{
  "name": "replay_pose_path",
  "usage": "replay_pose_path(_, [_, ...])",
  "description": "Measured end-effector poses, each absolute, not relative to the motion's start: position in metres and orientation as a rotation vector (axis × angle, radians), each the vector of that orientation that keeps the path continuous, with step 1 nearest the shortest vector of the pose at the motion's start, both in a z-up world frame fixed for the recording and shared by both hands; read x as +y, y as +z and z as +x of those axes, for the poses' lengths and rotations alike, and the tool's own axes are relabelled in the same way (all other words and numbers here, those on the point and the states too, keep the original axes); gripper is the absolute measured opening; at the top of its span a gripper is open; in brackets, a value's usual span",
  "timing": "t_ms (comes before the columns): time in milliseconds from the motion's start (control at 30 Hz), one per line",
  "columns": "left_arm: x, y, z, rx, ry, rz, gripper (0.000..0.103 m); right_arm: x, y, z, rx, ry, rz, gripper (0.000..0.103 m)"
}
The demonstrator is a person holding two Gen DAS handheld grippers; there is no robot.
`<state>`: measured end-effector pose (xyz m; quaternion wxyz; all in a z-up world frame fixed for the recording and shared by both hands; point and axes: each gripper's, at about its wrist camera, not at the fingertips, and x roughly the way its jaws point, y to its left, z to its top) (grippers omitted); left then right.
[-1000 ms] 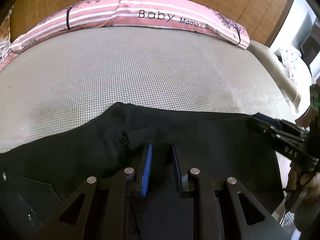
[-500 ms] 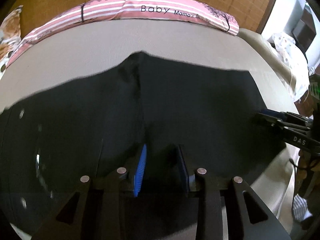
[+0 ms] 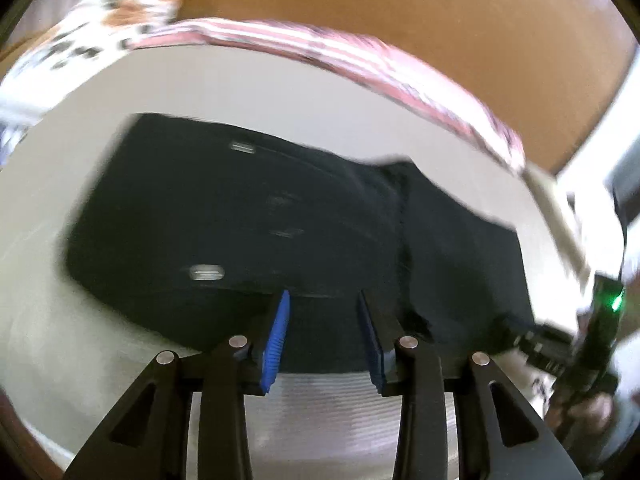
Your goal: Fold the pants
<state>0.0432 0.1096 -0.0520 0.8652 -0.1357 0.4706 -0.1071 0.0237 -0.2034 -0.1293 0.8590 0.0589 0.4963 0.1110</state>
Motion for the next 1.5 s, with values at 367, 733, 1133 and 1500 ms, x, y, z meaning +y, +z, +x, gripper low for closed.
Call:
replay_pose_path(367, [0.222, -0.077, 0.01, 0.953, -0.01, -0.667, 0.037, -0.108, -0.128, 0.045, 1.082, 0.507, 0.072, 0.047])
replay_pose_path(733, [0.234, -0.114, 0.024, 0.974, -0.069, -0.885, 0.046, -0.101, -0.115, 0.037, 1.053, 0.576, 0.124, 0.06])
replay_pose_path(1133, [0.25, -0.128, 0.049, 0.872, -0.085, -0.949, 0.051, -0.095, -0.119, 0.042, 1.067, 0.573, 0.099, 0.06])
replay_pose_path(1500, [0.25, -0.128, 0.057, 0.845, -0.062, -0.908, 0.042, -0.109, -0.119, 0.045, 1.052, 0.524, 0.15, 0.06])
